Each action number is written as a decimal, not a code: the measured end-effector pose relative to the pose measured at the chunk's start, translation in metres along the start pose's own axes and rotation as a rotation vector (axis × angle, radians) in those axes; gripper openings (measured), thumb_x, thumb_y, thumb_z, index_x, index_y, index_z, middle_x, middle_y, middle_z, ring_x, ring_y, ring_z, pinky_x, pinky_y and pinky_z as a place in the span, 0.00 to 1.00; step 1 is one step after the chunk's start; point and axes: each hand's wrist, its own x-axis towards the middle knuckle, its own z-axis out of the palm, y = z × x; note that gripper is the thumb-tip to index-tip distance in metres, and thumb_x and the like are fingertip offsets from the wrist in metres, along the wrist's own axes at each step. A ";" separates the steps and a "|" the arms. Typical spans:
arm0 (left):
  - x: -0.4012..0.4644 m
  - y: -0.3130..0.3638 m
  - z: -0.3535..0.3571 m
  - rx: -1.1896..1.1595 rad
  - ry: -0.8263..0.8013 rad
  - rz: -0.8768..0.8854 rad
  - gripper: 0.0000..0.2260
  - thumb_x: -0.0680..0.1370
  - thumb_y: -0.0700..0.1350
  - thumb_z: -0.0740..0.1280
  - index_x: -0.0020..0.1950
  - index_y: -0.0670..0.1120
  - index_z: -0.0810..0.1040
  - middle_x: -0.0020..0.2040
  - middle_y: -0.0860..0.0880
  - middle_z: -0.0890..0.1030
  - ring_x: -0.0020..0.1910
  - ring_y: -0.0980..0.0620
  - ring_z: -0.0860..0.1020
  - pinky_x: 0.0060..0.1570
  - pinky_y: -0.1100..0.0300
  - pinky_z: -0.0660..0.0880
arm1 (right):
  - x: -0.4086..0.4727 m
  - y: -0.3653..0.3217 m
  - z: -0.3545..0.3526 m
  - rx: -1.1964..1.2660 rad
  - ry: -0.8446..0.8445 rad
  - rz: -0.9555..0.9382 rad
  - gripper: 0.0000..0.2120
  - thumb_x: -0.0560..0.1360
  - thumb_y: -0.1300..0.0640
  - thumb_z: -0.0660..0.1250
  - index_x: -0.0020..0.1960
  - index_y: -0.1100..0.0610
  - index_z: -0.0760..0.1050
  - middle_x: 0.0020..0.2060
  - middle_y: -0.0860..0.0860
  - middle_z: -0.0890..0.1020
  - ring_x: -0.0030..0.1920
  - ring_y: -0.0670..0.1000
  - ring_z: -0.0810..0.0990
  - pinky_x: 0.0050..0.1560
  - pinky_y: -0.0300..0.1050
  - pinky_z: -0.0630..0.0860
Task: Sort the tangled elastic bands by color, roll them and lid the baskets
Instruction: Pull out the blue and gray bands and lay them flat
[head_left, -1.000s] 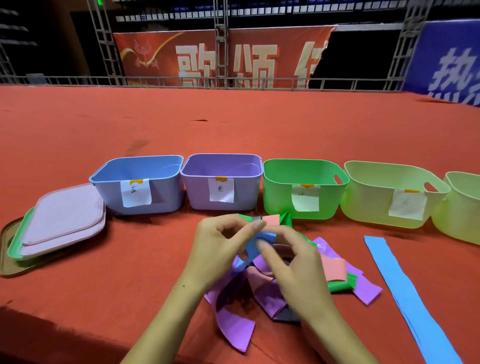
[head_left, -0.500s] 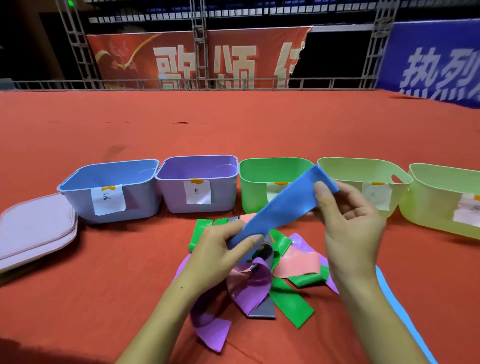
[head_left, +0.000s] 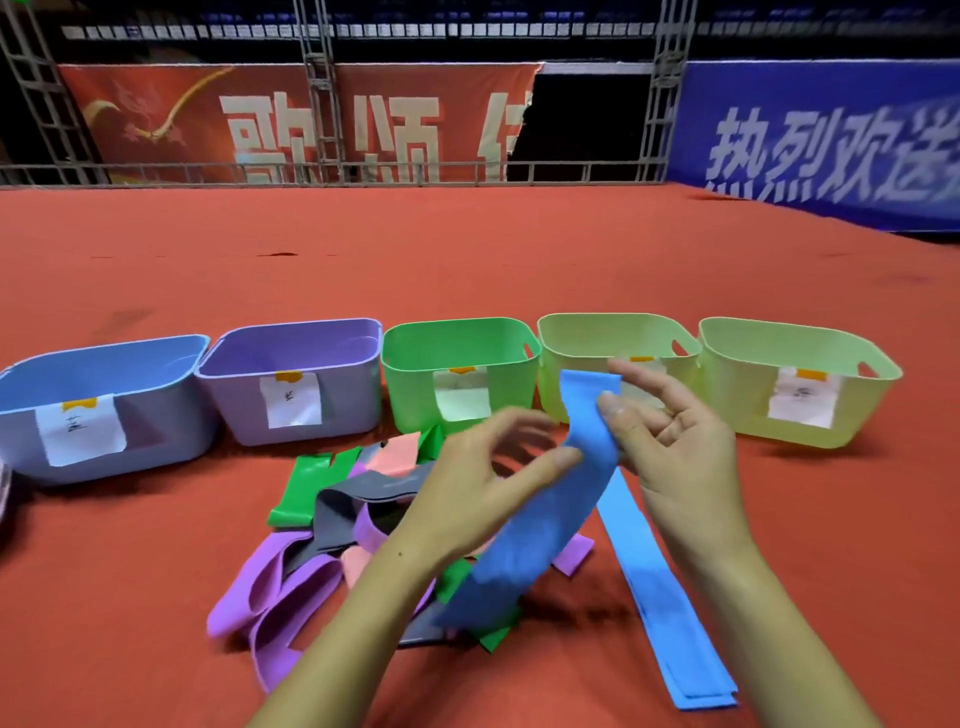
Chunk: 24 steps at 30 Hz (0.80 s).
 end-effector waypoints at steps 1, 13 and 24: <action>0.007 0.008 0.006 -0.092 0.033 0.017 0.10 0.78 0.54 0.77 0.57 0.56 0.84 0.51 0.57 0.88 0.48 0.58 0.84 0.52 0.58 0.81 | -0.001 0.000 -0.005 -0.012 -0.027 0.005 0.14 0.81 0.61 0.72 0.65 0.54 0.81 0.33 0.69 0.76 0.38 0.52 0.72 0.43 0.47 0.76; 0.061 0.037 0.044 -0.382 0.207 -0.065 0.10 0.81 0.42 0.74 0.47 0.35 0.84 0.34 0.42 0.79 0.26 0.51 0.79 0.29 0.60 0.78 | -0.014 0.009 -0.042 -0.085 -0.247 0.280 0.17 0.80 0.48 0.73 0.63 0.57 0.77 0.45 0.48 0.89 0.47 0.46 0.87 0.48 0.42 0.82; 0.077 -0.031 0.065 -0.665 0.365 -0.388 0.04 0.81 0.44 0.75 0.49 0.44 0.84 0.35 0.49 0.81 0.28 0.55 0.78 0.31 0.63 0.80 | -0.058 0.028 -0.114 -0.221 -0.468 0.561 0.10 0.82 0.61 0.70 0.63 0.60 0.80 0.49 0.53 0.88 0.44 0.49 0.85 0.47 0.46 0.83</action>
